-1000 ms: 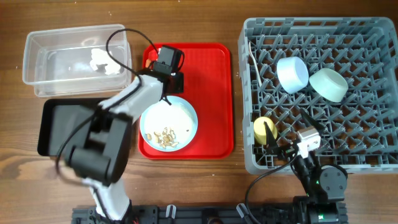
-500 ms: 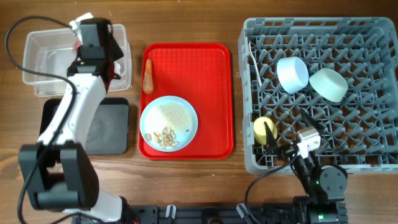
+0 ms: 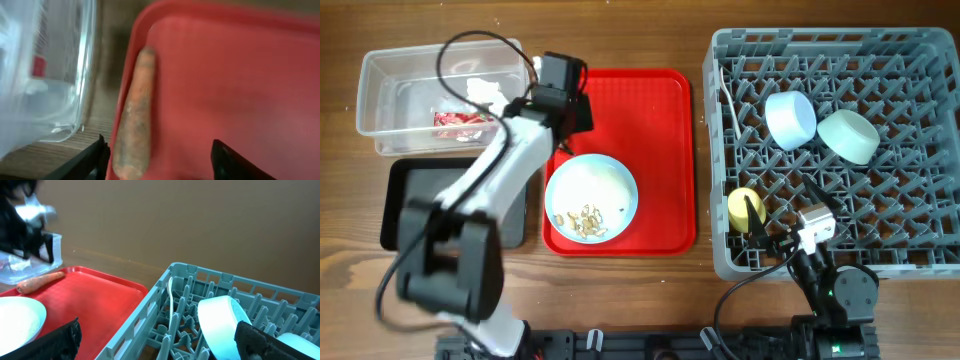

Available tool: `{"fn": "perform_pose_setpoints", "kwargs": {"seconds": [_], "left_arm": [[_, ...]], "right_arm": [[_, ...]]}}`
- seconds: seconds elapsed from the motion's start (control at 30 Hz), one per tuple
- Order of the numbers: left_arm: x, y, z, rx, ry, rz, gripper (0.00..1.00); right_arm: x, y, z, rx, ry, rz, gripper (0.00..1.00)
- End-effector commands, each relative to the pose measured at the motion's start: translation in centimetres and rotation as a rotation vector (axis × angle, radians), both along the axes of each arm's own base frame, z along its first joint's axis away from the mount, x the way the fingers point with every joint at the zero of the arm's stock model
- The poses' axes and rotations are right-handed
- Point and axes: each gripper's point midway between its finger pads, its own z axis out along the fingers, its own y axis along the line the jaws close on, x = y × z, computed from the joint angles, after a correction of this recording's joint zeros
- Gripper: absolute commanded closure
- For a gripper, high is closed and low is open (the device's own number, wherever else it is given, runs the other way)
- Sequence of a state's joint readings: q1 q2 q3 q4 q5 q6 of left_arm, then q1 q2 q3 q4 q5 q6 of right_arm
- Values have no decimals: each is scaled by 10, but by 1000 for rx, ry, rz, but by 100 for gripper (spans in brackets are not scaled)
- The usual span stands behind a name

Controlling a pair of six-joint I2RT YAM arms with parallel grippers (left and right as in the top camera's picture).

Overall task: Sort waste into correct bins and load items into the dishwasher rack
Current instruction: 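Move the wrapper left and drop it into the clear bin, then grasp the orange carrot on the red tray with the left gripper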

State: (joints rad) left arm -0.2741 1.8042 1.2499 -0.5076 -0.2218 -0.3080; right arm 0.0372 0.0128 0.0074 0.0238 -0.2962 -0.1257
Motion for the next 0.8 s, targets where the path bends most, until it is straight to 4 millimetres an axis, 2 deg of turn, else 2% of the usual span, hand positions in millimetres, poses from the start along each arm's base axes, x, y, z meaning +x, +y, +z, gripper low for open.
{"fn": "perform_pose_setpoints", "kwargs": {"seconds": [0.0,0.13,0.2,0.23,0.27,0.3,0.43,0.53,0.63,0.7,0.73,0.77], "left_arm": [[-7,29,-55,131,105,60,36],[-5,34,-76,138,134,68,38],[-5,33,-78,137,137,67,50],[-5,31,-79,127,139,62,63],[-4,27,-76,108,134,54,71],[-3,23,-74,86,132,44,74],[-1,5,-48,17,94,2,77],[-1,-4,-23,4,45,-15,75],[-2,-5,-5,-5,13,-19,67],[-6,-4,1,-5,15,-19,69],[-9,-4,3,-4,20,-20,78],[-12,-4,4,-2,28,-20,95]], "right_arm": [[-1,2,2,-5,-12,14,0],[-1,2,2,-5,-12,14,0],[-1,2,2,-5,-13,14,0],[-1,2,2,-5,-12,14,1],[-1,2,2,-5,-12,14,0],[-1,2,2,-5,-12,14,0],[-1,2,2,-5,-12,14,0],[-1,2,2,-5,-12,14,0],[-1,2,2,-5,-12,14,0],[-1,2,2,-5,-12,14,0],[-1,2,2,-5,-12,14,0],[-1,2,2,-5,-12,14,1]]}}
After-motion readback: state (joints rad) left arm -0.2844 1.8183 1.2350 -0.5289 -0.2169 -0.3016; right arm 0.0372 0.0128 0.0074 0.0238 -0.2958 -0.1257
